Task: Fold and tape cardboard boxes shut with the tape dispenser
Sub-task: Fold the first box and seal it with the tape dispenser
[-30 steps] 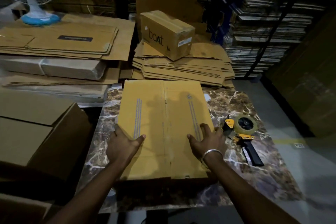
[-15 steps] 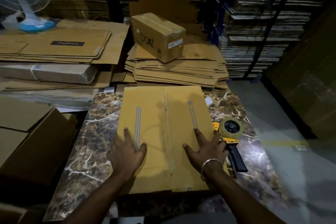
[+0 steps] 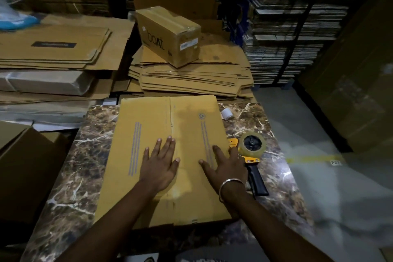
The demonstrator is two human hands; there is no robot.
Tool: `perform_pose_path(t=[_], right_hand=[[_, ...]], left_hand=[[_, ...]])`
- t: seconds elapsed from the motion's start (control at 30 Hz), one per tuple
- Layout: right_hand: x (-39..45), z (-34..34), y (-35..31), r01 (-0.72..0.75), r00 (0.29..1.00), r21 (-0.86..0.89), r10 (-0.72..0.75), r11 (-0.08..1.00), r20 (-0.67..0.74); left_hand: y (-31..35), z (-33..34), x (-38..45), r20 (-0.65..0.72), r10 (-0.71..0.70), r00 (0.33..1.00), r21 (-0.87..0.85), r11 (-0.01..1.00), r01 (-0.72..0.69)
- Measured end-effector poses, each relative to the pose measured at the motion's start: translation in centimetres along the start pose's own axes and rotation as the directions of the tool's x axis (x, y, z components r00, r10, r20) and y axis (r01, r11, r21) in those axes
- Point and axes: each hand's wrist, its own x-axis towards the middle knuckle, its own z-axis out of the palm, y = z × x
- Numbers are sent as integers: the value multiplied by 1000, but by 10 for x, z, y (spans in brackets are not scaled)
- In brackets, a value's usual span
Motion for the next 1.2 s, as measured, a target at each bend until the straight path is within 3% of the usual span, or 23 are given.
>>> perform_pose_path(t=[0.07, 0.13, 0.27, 0.4, 0.57, 0.73, 0.9, 1.03, 1.2], right_hand=[[18, 7, 19, -58, 996, 325, 78, 944, -47], [32, 12, 41, -216, 958, 559, 284, 800, -36], [42, 21, 81, -462, 874, 281, 485, 841, -12], [57, 49, 110, -593, 805, 195, 573, 781, 156], [78, 75, 129, -574, 813, 263, 502, 776, 294], [74, 68, 124, -572, 820, 332, 510, 750, 258], [75, 62, 122, -486, 873, 477, 432, 732, 226], [83, 49, 111, -466, 862, 692, 459, 552, 214], [83, 7, 84, -301, 893, 911, 419, 282, 166]], left_hand=[[-3, 1, -1, -1, 21, 1000, 15, 1000, -21], [-3, 1, -2, 5, 31, 999, 19, 999, -31], [1, 2, -4, -4, 36, 999, 4, 999, -36], [-1, 4, -3, -19, 43, 999, -11, 999, -43], [0, 4, -7, -44, 105, 994, -52, 993, -107], [-3, 3, -6, -13, 115, 993, -28, 993, -116], [-9, 3, -5, 32, 157, 987, 32, 987, -158], [-6, 3, -7, 25, 142, 990, 25, 990, -142], [-2, 2, -9, 55, 100, 993, 71, 992, -104]])
